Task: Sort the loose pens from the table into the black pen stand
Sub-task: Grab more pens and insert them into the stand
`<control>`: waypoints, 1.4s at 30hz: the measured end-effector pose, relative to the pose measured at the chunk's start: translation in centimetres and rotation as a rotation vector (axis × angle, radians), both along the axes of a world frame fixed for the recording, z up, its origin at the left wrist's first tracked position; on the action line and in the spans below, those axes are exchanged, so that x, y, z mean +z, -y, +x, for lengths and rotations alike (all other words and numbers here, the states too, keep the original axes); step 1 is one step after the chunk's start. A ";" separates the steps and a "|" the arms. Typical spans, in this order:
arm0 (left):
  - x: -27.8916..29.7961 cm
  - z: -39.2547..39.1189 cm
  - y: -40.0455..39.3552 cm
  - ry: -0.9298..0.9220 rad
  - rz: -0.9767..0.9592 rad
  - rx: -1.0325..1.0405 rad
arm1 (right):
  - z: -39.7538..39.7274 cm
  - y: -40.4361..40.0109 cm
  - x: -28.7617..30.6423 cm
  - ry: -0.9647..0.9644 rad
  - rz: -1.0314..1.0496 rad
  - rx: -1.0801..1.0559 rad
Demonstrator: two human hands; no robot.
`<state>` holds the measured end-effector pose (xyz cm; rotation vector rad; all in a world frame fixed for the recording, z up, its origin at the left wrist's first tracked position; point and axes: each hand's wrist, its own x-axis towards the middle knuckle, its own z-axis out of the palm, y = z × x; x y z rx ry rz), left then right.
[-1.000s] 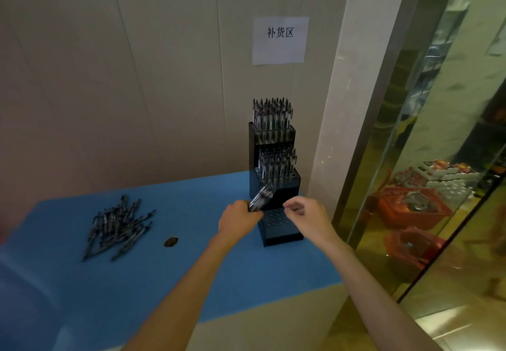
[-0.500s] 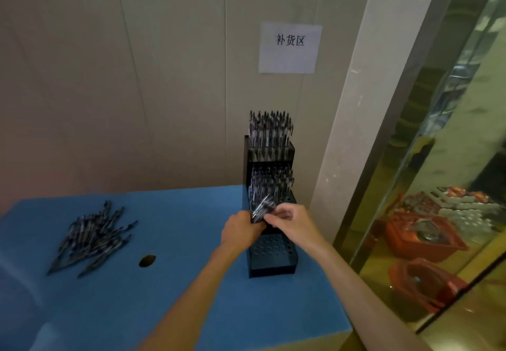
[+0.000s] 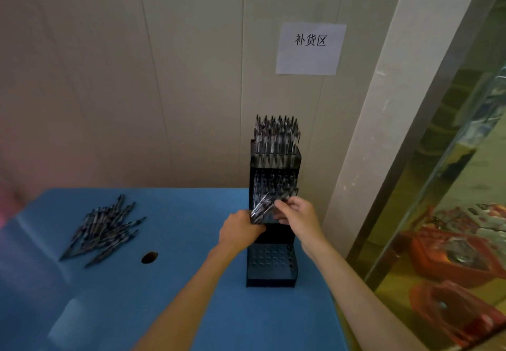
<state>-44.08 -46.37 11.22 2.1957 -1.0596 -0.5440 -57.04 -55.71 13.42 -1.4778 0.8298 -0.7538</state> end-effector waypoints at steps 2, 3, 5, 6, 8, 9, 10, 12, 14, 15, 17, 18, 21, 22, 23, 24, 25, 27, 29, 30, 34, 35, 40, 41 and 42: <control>-0.1 0.2 0.0 0.006 0.006 0.015 | -0.2 1.0 0.6 0.098 0.054 -0.068; -0.1 0.3 0.0 0.004 0.000 0.027 | -0.5 1.6 0.9 0.143 0.063 -0.111; -0.2 0.6 0.0 -0.010 -0.019 0.064 | -1.2 2.9 1.4 0.146 -0.008 -0.185; -0.3 0.7 -0.1 -0.014 -0.027 0.083 | -1.6 3.6 1.6 0.107 -0.081 -0.203; -0.3 0.8 -0.1 -0.013 -0.047 0.114 | -2.1 4.6 1.7 0.013 -0.253 -0.199; -0.3 0.8 -0.2 -0.011 -0.056 0.121 | -2.1 5.1 1.7 -0.037 -0.337 -0.184; -0.2 0.8 -0.2 -0.006 -0.063 0.125 | -2.1 5.4 1.6 -0.082 -0.410 -0.169; -0.2 0.9 -0.3 -0.004 -0.071 0.131 | -1.7 5.9 1.4 -0.137 -0.510 -0.146; -0.2 1.1 -0.4 -0.008 -0.074 0.133 | -1.2 6.1 1.4 -0.167 -0.581 -0.135; -0.2 1.2 -0.5 -0.010 -0.072 0.133 | -1.0 6.1 1.5 -0.183 -0.615 -0.130; -0.2 1.4 -0.5 -0.016 -0.070 0.127 | -0.7 6.1 1.6 -0.211 -0.663 -0.125; -0.1 1.4 -0.5 -0.020 -0.074 0.123 | -0.6 6.1 1.5 -0.224 -0.676 -0.118; 0.3 1.2 -0.5 -0.023 -0.087 0.113 | -0.3 6.3 1.0 -0.269 -0.705 -0.083; 0.5 1.2 -0.5 -0.022 -0.090 0.112 | -0.3 6.3 0.9 -0.276 -0.710 -0.075; 0.5 1.2 -0.5 -0.022 -0.091 0.110 | -0.1 6.4 0.7 -0.281 -0.713 -0.074; 0.6 1.1 -0.5 -0.022 -0.091 0.107 | -0.1 6.3 0.7 -0.287 -0.715 -0.077; 0.6 1.1 -0.6 -0.021 -0.094 0.105 | 0.1 6.3 0.7 -0.288 -0.718 -0.079; 0.7 1.1 -0.6 -0.019 -0.102 0.102 | 0.4 6.2 0.9 -0.297 -0.710 -0.084; 0.8 1.0 -0.5 -0.012 -0.107 0.097 | 0.6 6.3 1.2 -0.319 -0.692 -0.091; 0.9 1.0 -0.5 -0.009 -0.109 0.094 | 0.6 6.4 1.3 -0.341 -0.684 -0.086; 1.0 1.2 -0.2 -0.005 -0.114 0.104 | 0.6 6.8 0.0 -0.451 -0.631 -0.010; 1.0 1.2 -0.1 -0.008 -0.116 0.104 | 0.5 6.7 -0.5 -0.470 -0.624 -0.003; 1.1 1.1 0.2 -0.010 -0.112 0.086 | 0.1 6.7 -2.0 -0.526 -0.631 -0.026; 1.0 1.2 0.3 -0.013 -0.109 0.084 | 0.1 6.8 -2.1 -0.529 -0.621 -0.025; 1.0 1.2 0.3 -0.013 -0.107 0.083 | -0.1 6.5 -1.9 -0.531 -0.593 -0.011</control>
